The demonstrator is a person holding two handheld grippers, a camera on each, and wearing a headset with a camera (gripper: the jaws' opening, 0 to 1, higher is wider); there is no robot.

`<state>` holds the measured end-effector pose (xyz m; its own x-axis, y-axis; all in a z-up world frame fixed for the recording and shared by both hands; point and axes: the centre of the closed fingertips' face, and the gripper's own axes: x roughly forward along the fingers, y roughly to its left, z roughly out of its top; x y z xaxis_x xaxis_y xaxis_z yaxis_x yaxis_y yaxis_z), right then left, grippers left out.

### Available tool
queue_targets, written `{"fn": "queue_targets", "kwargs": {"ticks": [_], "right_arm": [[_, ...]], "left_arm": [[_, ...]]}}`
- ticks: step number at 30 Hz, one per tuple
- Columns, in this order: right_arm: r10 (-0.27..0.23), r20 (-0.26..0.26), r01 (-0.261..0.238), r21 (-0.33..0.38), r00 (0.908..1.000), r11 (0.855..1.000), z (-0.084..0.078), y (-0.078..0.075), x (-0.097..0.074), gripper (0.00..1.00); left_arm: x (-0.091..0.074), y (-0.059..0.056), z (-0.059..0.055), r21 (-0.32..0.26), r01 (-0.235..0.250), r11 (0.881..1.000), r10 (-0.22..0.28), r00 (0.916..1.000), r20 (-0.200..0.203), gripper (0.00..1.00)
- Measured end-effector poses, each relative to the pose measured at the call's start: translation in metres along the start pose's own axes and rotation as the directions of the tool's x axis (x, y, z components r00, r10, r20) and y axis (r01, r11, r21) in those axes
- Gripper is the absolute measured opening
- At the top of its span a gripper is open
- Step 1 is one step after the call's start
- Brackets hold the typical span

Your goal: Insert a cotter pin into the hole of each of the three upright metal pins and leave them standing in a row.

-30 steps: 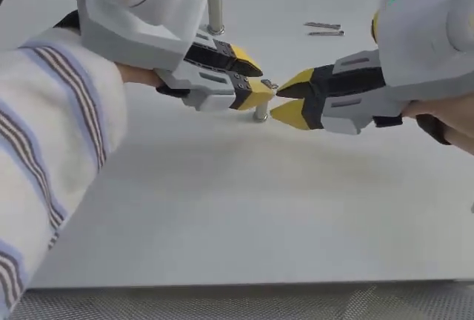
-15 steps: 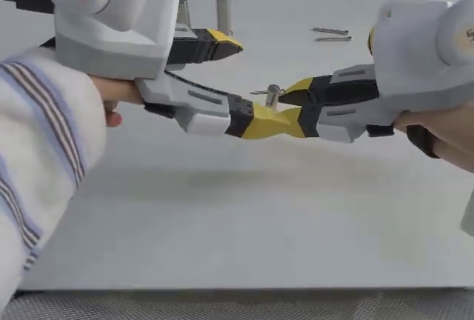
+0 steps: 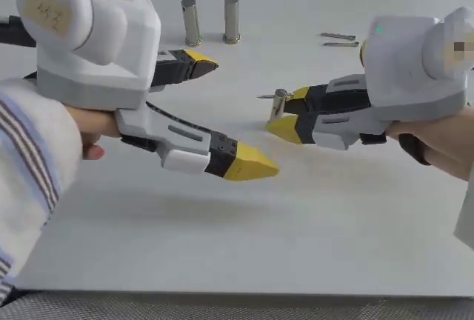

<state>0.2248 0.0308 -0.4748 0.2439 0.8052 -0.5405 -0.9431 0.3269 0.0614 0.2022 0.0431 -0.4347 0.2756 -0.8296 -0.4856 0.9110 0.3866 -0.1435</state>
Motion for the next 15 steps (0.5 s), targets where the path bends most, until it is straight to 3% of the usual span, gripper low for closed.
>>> {"fn": "queue_targets", "kwargs": {"ticks": [5,8,15], "right_arm": [[-0.001,-0.003,0.001,-0.007,1.0,1.0,-0.001,-0.001,0.001,0.1],[0.004,-0.005,-0.004,-0.008,1.0,1.0,-0.001,-0.001,0.002,0.09],[0.014,-0.008,-0.014,-0.017,0.9999,1.0,-0.001,-0.002,0.003,0.05]], "left_arm": [[-0.004,-0.002,-0.007,-0.013,-0.007,1.0,0.007,1.0,-0.007,0.99],[-0.002,-0.011,-0.006,-0.014,-0.013,1.0,0.013,0.9998,-0.015,0.99],[-0.001,-0.019,-0.004,-0.026,-0.019,0.999,0.019,0.9996,-0.02,0.99]]}}
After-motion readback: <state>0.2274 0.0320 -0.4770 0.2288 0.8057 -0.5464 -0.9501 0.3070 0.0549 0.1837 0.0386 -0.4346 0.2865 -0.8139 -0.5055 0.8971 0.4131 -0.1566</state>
